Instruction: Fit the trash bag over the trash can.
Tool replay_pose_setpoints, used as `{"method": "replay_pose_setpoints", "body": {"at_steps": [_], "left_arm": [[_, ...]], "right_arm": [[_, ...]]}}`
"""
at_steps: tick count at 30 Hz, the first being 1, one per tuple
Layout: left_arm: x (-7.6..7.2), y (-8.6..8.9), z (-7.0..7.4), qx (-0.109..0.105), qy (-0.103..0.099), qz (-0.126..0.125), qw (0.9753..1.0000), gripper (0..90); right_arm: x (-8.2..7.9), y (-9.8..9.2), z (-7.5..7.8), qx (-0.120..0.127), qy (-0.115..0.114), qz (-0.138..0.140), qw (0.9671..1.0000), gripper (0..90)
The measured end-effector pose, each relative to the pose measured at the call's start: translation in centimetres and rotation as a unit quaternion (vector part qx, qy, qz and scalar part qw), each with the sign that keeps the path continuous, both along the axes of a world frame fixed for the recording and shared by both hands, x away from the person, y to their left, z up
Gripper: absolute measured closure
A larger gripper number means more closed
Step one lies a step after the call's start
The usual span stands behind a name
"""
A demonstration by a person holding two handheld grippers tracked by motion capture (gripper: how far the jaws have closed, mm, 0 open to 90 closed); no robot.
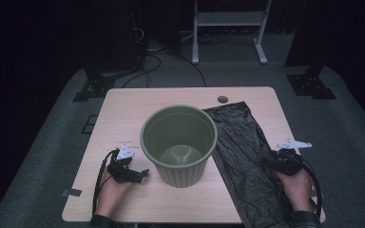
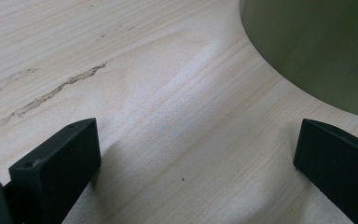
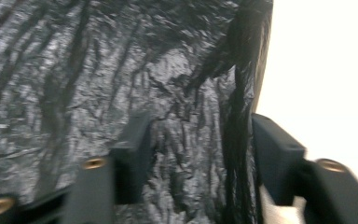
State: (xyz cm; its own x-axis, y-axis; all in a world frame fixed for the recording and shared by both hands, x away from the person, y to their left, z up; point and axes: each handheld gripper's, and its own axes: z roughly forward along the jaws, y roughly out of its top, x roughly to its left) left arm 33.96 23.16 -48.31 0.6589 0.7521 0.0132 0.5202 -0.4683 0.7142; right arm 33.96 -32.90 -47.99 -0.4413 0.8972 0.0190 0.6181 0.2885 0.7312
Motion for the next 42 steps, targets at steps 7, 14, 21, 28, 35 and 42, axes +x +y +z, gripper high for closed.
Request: {"method": "replay_pose_setpoints", "body": {"at_steps": [7,14,21,28,35,42], "left_arm": [[0.0,0.0,0.0,0.0,0.0,0.0,1.0,0.0],[0.0,0.0,0.0,0.0,0.0,0.0,1.0,0.0],[0.0,0.0,0.0,0.0,0.0,0.0,1.0,0.0],[0.0,0.0,0.0,0.0,0.0,0.0,1.0,0.0],[0.0,0.0,0.0,0.0,0.0,0.0,1.0,0.0],[0.0,0.0,0.0,0.0,0.0,0.0,1.0,0.0]], "right_arm": [[-0.1,0.3,0.0,0.008,-0.001,0.016,0.9998,87.9],[0.1,0.3,0.0,0.021,0.006,0.023,0.9995,90.0],[0.2,1.2,0.1,0.034,0.023,0.056,0.9976,90.0],[0.8,3.5,0.3,0.019,0.026,0.088,0.9956,90.0],[1.1,5.7,0.2,0.027,0.023,0.107,0.9937,90.0],[1.5,7.9,0.1,0.034,0.023,0.13,0.9906,89.8]]}}
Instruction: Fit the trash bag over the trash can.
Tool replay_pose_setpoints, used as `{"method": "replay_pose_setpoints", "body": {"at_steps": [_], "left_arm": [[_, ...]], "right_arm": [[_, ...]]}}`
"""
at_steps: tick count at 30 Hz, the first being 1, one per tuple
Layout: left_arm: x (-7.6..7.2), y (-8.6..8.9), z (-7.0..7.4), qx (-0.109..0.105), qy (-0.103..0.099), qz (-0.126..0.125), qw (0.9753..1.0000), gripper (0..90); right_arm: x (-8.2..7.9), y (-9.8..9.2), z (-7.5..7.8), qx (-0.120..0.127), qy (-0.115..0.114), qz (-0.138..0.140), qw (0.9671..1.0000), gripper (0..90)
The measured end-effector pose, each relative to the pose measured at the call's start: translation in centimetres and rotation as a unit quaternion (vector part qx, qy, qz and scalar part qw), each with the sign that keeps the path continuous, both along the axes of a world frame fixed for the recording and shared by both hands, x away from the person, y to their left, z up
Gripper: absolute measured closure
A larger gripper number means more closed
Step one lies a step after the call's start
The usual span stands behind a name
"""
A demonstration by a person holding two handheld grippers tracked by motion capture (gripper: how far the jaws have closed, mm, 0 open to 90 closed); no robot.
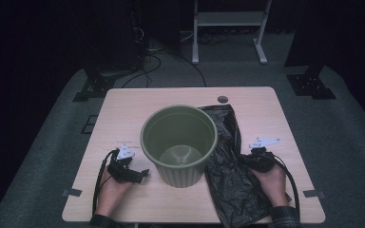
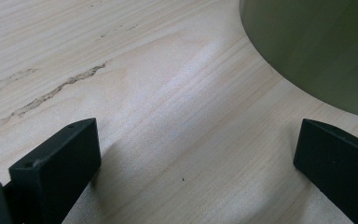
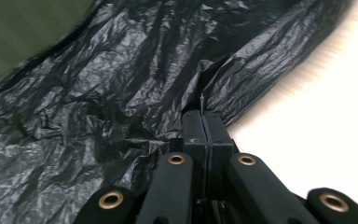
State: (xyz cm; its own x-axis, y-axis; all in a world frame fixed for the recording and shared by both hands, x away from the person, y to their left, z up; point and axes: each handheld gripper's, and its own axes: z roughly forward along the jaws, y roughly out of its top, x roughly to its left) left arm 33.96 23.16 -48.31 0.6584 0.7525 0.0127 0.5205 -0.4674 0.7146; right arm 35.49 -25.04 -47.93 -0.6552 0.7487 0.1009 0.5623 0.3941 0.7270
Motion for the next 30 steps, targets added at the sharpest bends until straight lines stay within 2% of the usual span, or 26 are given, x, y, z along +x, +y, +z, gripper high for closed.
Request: {"method": "replay_pose_setpoints", "body": {"at_steps": [2,11,13,14,16,18,20,28,29,30], "left_arm": [[0.0,0.0,0.0,0.0,0.0,0.0,1.0,0.0],[0.0,0.0,0.0,0.0,0.0,0.0,1.0,0.0],[0.0,0.0,0.0,0.0,0.0,0.0,1.0,0.0],[0.0,0.0,0.0,0.0,0.0,0.0,1.0,0.0],[0.0,0.0,0.0,0.0,0.0,0.0,1.0,0.0],[0.0,0.0,0.0,0.0,0.0,0.0,1.0,0.0],[0.0,0.0,0.0,0.0,0.0,0.0,1.0,0.0],[0.0,0.0,0.0,0.0,0.0,0.0,1.0,0.0],[0.0,0.0,0.0,0.0,0.0,0.0,1.0,0.0],[0.0,0.0,0.0,0.0,0.0,0.0,1.0,0.0]], "right_arm": [[0.2,0.7,0.1,-0.004,0.0,0.006,1.0,89.9],[0.8,3.1,-0.1,0.008,-0.005,0.027,0.9996,87.8],[0.9,3.6,-0.1,0.01,-0.002,0.032,0.9994,81.7],[0.9,3.6,-0.1,0.01,-0.002,0.032,0.9994,81.7],[1.2,3.7,0.0,0.026,0.015,0.036,0.9989,66.6],[1.4,3.4,0.0,0.042,0.029,0.033,0.9982,57.3],[1.6,3.0,0.0,0.067,0.041,0.032,0.9964,49.6],[1.6,2.8,0.4,0.098,0.046,0.037,0.9935,33.3],[1.6,2.8,0.4,0.098,0.046,0.037,0.9935,33.3],[1.6,3.1,0.2,0.099,0.053,0.042,0.9928,29.4]]}}
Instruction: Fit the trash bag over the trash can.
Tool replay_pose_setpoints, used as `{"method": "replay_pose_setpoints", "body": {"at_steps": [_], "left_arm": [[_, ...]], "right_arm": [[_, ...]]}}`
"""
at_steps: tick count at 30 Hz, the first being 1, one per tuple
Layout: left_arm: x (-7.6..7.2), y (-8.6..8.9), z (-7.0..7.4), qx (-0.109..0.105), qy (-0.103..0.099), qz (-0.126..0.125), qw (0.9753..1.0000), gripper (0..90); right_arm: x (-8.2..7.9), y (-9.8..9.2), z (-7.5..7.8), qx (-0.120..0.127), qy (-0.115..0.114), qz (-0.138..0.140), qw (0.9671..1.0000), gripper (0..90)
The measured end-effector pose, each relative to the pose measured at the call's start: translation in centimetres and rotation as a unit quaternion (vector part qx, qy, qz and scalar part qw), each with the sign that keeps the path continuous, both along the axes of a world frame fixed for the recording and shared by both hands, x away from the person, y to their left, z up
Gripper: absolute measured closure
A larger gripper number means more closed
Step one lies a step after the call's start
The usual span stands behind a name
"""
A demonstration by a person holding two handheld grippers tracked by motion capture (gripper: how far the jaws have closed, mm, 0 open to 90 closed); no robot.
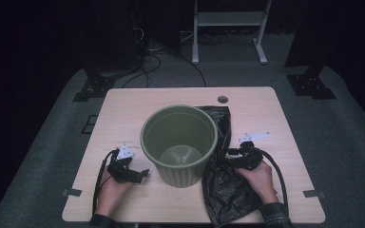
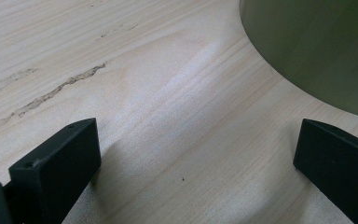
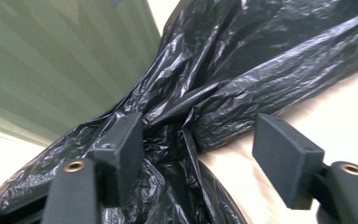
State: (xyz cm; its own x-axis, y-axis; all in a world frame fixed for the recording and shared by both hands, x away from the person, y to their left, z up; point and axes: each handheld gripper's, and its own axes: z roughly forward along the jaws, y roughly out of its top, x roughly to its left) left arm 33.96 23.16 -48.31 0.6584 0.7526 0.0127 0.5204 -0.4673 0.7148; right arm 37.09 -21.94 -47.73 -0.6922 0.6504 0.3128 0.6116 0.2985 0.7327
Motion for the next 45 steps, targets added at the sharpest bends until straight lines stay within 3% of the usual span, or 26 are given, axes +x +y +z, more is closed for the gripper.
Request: {"method": "replay_pose_setpoints", "body": {"at_steps": [5,13,26,30,36,38,41,42,45], "left_arm": [[0.0,0.0,0.0,0.0,0.0,0.0,1.0,0.0],[0.0,0.0,0.0,0.0,0.0,0.0,1.0,0.0],[0.0,0.0,0.0,0.0,0.0,0.0,1.0,0.0],[0.0,0.0,0.0,0.0,0.0,0.0,1.0,0.0],[0.0,0.0,0.0,0.0,0.0,0.0,1.0,0.0],[0.0,0.0,0.0,0.0,0.0,0.0,1.0,0.0],[0.0,0.0,0.0,0.0,0.0,0.0,1.0,0.0],[0.0,0.0,0.0,0.0,0.0,0.0,1.0,0.0],[0.0,0.0,0.0,0.0,0.0,0.0,1.0,0.0]], "right_arm": [[-0.1,1.2,-0.3,-0.016,0.004,0.019,0.9997,22.4],[-0.4,1.7,0.4,-0.019,-0.007,0.014,0.9997,18.3],[-0.3,2.9,-0.2,-0.055,-0.017,0.006,0.9983,17.7],[-0.5,3.8,-0.3,-0.061,-0.028,-0.004,0.9978,17.1],[-1.1,5.5,-0.5,-0.101,-0.062,-0.019,0.9928,19.5],[-1.5,6.1,-0.5,-0.129,-0.088,-0.018,0.9877,31.7],[-1.6,6.1,-0.3,-0.122,-0.092,-0.012,0.9881,54.5],[-1.7,6.0,-0.3,-0.119,-0.095,-0.007,0.9883,66.7],[-1.8,5.8,-0.3,-0.117,-0.097,0.002,0.9884,85.8]]}}
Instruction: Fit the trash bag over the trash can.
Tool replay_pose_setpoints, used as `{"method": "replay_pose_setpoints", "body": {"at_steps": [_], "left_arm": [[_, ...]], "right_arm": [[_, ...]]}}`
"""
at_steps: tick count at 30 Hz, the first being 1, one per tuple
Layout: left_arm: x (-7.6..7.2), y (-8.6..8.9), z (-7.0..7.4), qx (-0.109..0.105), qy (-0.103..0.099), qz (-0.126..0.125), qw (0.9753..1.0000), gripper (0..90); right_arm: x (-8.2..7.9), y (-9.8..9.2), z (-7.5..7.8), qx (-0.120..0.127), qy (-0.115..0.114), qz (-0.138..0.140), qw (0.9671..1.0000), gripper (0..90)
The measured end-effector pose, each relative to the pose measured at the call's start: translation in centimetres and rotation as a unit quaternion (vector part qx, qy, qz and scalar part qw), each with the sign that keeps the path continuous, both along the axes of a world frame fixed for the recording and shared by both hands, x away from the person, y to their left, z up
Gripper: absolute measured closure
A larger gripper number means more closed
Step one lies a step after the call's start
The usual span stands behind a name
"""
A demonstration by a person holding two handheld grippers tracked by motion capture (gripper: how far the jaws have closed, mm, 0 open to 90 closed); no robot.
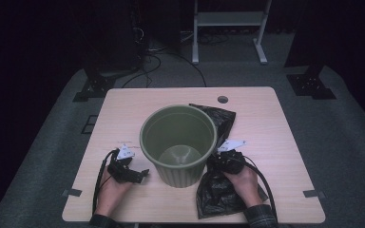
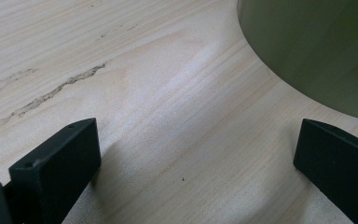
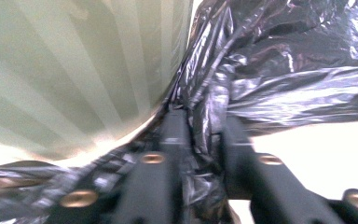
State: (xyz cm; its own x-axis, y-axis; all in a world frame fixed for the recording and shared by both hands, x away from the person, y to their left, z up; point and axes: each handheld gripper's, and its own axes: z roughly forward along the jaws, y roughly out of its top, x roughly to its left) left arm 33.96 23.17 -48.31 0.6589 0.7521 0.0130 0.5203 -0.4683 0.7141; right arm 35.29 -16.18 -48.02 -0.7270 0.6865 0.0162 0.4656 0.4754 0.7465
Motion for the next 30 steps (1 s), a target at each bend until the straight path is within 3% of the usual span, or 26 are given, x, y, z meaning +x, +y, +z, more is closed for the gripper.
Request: {"method": "replay_pose_setpoints", "body": {"at_steps": [4,8,9,17,24,30], "left_arm": [[0.0,0.0,0.0,0.0,0.0,0.0,1.0,0.0],[0.0,0.0,0.0,0.0,0.0,0.0,1.0,0.0],[0.0,0.0,0.0,0.0,0.0,0.0,1.0,0.0],[0.0,0.0,0.0,0.0,0.0,0.0,1.0,0.0],[0.0,0.0,0.0,0.0,0.0,0.0,1.0,0.0],[0.0,0.0,0.0,0.0,0.0,0.0,1.0,0.0]], "right_arm": [[-0.3,-0.3,0.1,-0.006,0.001,0.007,1.0,88.5],[-0.4,-1.2,0.4,0.013,0.011,0.015,0.9997,88.5],[-0.6,-1.7,0.9,0.03,0.014,0.026,0.9991,88.5],[-1.8,-3.5,3.7,0.057,0.003,0.06,0.9966,88.4],[-2.4,-4.0,5.8,0.062,-0.008,0.086,0.9944,88.4],[-3.1,-4.2,8.3,0.066,-0.015,0.118,0.9906,88.4]]}}
